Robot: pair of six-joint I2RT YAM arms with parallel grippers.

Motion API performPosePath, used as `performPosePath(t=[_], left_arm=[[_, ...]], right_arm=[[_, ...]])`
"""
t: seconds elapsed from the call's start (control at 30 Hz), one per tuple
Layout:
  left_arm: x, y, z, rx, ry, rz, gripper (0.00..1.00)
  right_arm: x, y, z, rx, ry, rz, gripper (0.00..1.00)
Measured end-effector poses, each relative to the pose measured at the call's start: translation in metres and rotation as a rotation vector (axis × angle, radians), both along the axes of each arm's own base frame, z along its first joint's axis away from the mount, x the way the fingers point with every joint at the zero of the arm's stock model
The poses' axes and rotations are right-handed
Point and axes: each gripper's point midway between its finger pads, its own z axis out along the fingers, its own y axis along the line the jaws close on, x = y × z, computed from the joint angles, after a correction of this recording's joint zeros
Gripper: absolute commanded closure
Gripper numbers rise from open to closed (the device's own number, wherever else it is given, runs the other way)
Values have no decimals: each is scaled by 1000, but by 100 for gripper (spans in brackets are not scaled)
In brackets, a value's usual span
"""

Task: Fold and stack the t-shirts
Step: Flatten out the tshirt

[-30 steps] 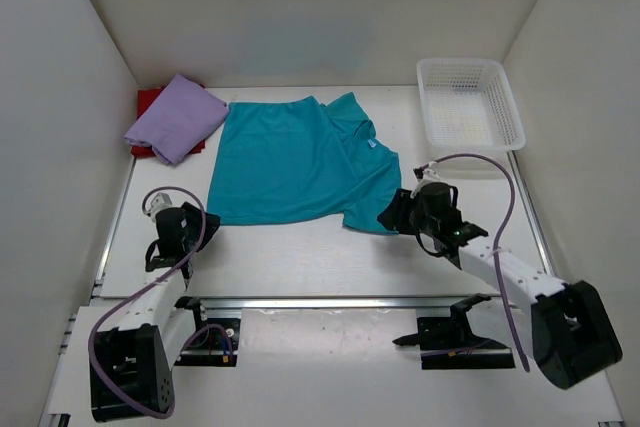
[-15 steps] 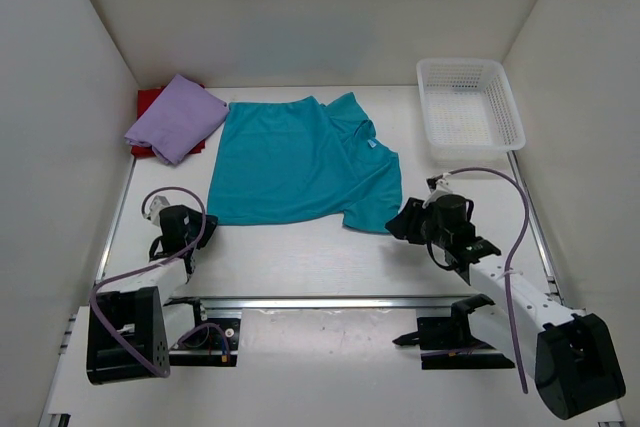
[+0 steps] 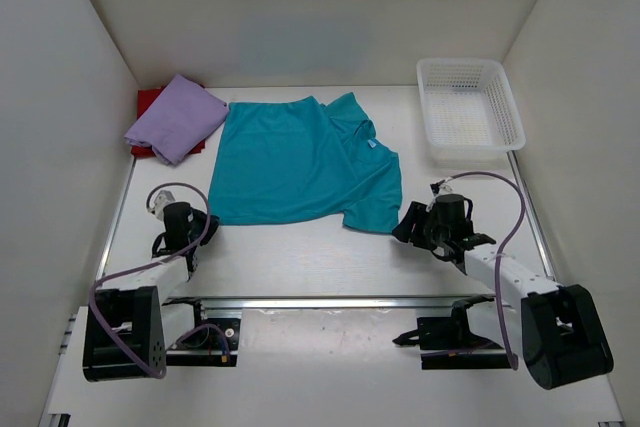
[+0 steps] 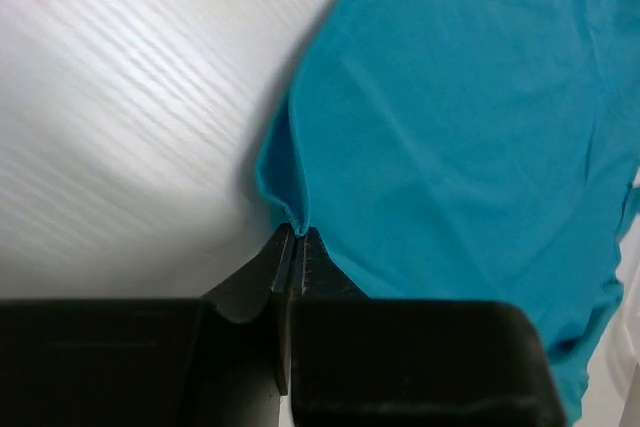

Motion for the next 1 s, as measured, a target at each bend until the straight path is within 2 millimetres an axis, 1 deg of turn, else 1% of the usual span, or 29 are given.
performPosePath(t=[0.07, 0.13, 0.23, 0.33, 0.4, 0.5, 0.53, 0.6, 0.63, 0.7, 0.73, 0.8, 0.93, 1.0], left_arm=[[2, -10, 5, 14, -17, -42, 100], [5, -26, 15, 39, -49, -103, 100], [8, -45, 28, 54, -95, -177, 100], [8, -50, 33, 66, -114, -201, 100], [7, -52, 36, 74, -121, -217, 100], [7, -58, 43, 79, -147, -238, 100], [7, -59, 45, 77, -154, -243, 100], [8, -60, 46, 73, -163, -249, 100], [8, -61, 46, 72, -163, -251, 100], [8, -61, 46, 70, -162, -254, 100], [8, -62, 47, 68, -164, -255, 100], [8, -63, 48, 63, -169, -259, 100], [11, -66, 52, 57, -171, -274, 100], [15, -73, 59, 50, -177, -302, 100]], right_arm=[[5, 2, 0, -12, 6, 4, 51], [10, 6, -1, -24, 15, 14, 53], [17, 10, -3, -44, 22, 25, 60], [23, 10, -5, -69, 37, 24, 64], [25, 11, -5, -104, 46, 24, 63], [24, 10, -7, -164, 53, 31, 64], [24, 10, -7, -174, 58, 33, 66], [25, 8, -8, -187, 71, 31, 70], [26, 8, -9, -193, 76, 29, 73], [28, 7, -10, -207, 86, 29, 84], [30, 7, -11, -212, 91, 27, 91], [30, 6, -12, -221, 97, 24, 99], [27, 3, -10, -214, 109, 17, 100], [23, 1, -4, -210, 107, 16, 100]])
